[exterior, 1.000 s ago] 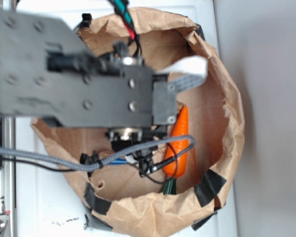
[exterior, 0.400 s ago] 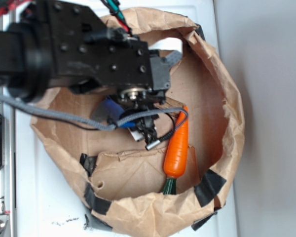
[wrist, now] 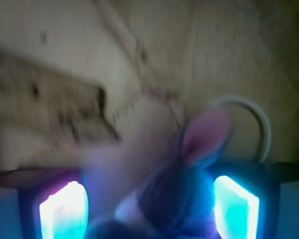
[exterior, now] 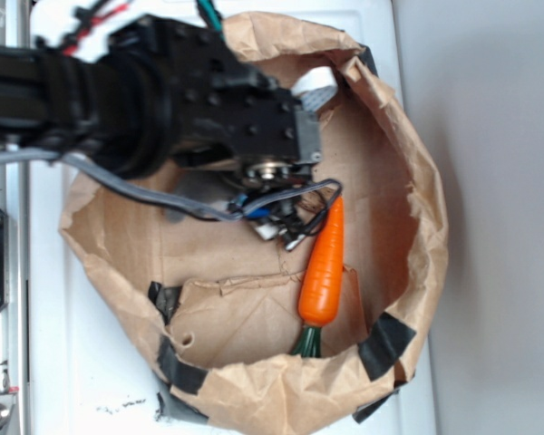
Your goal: Grab the gray animal.
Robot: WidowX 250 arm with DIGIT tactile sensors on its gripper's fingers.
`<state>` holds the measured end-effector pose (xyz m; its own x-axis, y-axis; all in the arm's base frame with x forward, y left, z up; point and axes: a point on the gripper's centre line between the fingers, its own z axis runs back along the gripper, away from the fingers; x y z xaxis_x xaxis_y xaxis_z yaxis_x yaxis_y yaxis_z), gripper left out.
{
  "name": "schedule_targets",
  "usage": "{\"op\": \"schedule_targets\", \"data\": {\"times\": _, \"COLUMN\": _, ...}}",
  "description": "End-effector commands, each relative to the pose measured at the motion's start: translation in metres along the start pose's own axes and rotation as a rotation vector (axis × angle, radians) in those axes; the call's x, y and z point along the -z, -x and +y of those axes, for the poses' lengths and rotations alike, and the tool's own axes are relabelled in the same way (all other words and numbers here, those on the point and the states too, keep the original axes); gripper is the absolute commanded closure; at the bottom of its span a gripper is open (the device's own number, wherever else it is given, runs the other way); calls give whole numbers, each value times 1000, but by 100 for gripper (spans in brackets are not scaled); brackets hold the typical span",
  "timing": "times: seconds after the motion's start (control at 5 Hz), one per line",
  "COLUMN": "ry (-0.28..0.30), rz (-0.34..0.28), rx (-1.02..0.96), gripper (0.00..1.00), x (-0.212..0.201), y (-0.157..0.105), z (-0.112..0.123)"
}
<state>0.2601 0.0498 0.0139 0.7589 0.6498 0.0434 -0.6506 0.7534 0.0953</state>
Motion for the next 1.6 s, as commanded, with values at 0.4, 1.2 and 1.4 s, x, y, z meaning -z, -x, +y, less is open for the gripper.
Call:
{"op": "schedule_targets", "data": {"times": 0.4, "ry": 99, "rz": -50, "rx": 103, "gripper": 100, "x": -13, "y": 8, "z": -5}}
{"op": "schedule_targets", "data": {"times": 1.2, "ry": 227, "rz": -19, "rx": 190, "gripper": 0, "x": -59, "y": 25, "z": 24}}
{"op": "schedule_targets", "data": {"times": 1.4, "ry": 239, "rz": -15, "rx": 214, "gripper": 0, "x": -60, "y": 27, "z": 29}}
